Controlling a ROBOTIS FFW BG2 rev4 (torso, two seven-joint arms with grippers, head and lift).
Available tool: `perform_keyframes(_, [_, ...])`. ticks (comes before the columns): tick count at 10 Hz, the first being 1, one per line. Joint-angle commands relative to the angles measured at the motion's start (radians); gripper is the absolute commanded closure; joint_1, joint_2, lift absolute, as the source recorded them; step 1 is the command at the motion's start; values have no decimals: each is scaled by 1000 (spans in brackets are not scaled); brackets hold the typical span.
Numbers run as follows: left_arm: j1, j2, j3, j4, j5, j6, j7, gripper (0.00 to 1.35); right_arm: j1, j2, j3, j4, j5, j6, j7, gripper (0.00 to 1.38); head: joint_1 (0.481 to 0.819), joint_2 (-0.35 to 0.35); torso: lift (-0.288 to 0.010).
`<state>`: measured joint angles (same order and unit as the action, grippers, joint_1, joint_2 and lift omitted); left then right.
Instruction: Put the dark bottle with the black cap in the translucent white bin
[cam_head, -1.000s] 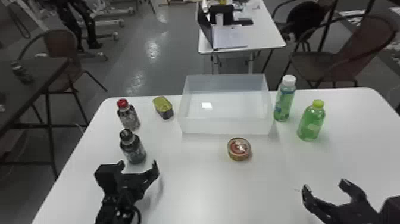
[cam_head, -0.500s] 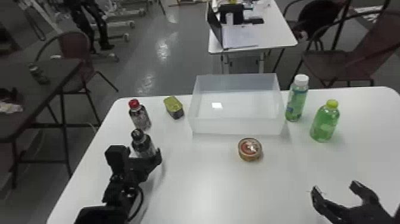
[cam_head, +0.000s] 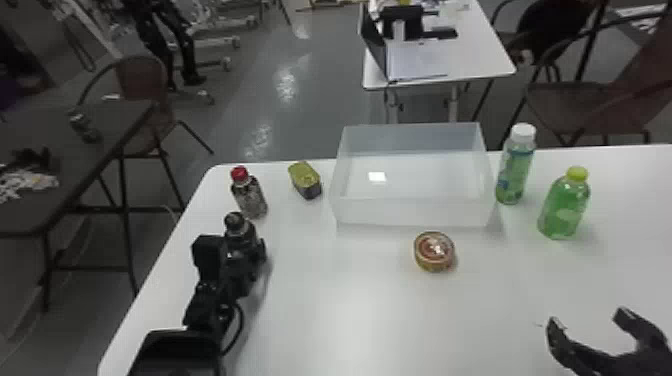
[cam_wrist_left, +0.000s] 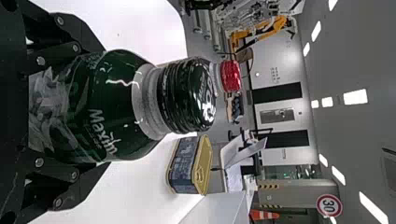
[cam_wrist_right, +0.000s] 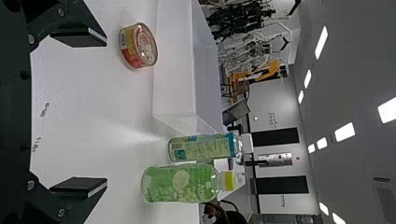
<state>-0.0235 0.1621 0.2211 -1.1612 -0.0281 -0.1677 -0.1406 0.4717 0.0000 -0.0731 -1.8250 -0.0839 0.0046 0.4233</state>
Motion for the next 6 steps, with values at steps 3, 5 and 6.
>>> perform_keyframes(3, [30,-61,27,-89,-65,-7,10,737,2,1,-10,0,10,0,11,225,695,236,-92])
perform_keyframes(5, [91,-82,-20,-273,-64,27,21,737,1,1,-10,3,12,0,11,225,695,221,-92])
perform_keyframes(6, [103,-90,-65,-364,-55,70,26,737,2,1,-10,3,10,0,11,225,695,203,-92])
